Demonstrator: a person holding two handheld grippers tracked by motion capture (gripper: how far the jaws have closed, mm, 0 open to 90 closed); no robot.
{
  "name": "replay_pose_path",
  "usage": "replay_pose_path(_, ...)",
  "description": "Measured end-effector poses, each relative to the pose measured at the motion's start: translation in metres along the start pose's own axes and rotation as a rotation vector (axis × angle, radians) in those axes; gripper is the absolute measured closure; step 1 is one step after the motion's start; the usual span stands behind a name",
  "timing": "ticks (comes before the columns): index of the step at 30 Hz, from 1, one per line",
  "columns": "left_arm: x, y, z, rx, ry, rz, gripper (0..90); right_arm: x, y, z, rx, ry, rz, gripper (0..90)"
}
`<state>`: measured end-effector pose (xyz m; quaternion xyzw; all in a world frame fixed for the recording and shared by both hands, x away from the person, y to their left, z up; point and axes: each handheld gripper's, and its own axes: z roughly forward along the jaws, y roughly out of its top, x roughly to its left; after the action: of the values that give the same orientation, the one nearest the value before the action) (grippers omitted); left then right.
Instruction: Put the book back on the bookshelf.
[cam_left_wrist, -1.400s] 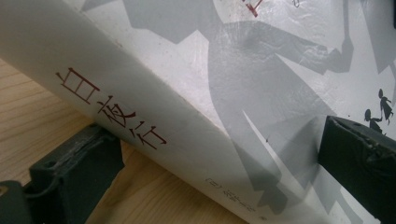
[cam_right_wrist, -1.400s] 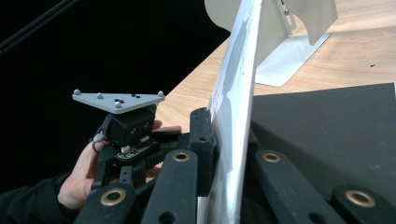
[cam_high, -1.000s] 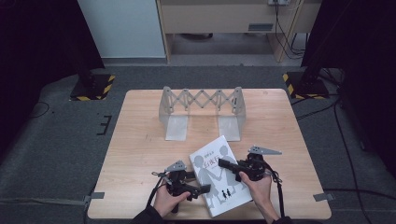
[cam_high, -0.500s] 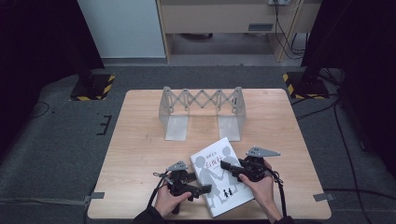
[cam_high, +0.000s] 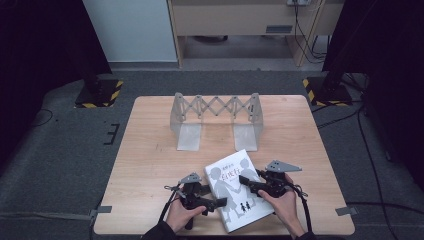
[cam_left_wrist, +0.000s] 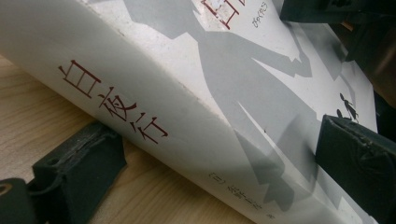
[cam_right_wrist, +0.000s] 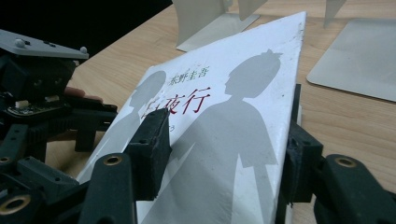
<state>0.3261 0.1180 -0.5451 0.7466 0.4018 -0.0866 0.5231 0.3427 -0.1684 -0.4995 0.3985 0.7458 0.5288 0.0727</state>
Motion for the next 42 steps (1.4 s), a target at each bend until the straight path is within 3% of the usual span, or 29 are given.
replay_pose_path(14,-0.001,0.0,0.0,-0.004,0.013,-0.003,2.2,-0.007,-0.01,0.001,0.066,-0.027,0.031,33.2)
replay_pose_path(19,0.0,0.0,0.0,-0.009,0.012,-0.011,3.7,-0.008,-0.012,0.0,0.061,-0.03,0.024,31.8)
replay_pose_path(22,0.0,-0.001,0.0,-0.017,0.016,-0.02,5.0,-0.011,-0.016,0.001,0.11,-0.043,0.017,28.5)
replay_pose_path(25,0.0,-0.001,0.0,-0.016,0.017,-0.019,5.0,-0.014,-0.019,-0.001,0.103,-0.027,0.046,29.3)
replay_pose_path(31,0.0,-0.001,0.0,-0.017,0.018,-0.019,5.0,-0.013,-0.02,0.0,0.1,-0.024,0.051,29.3)
replay_pose_path(35,-0.002,-0.001,0.0,-0.023,0.028,-0.021,4.9,-0.013,-0.022,0.002,0.097,-0.008,0.099,29.9)
replay_pose_path(42,-0.003,-0.001,0.001,-0.018,0.038,-0.009,4.5,-0.01,-0.021,0.005,0.087,0.002,0.1,31.6)
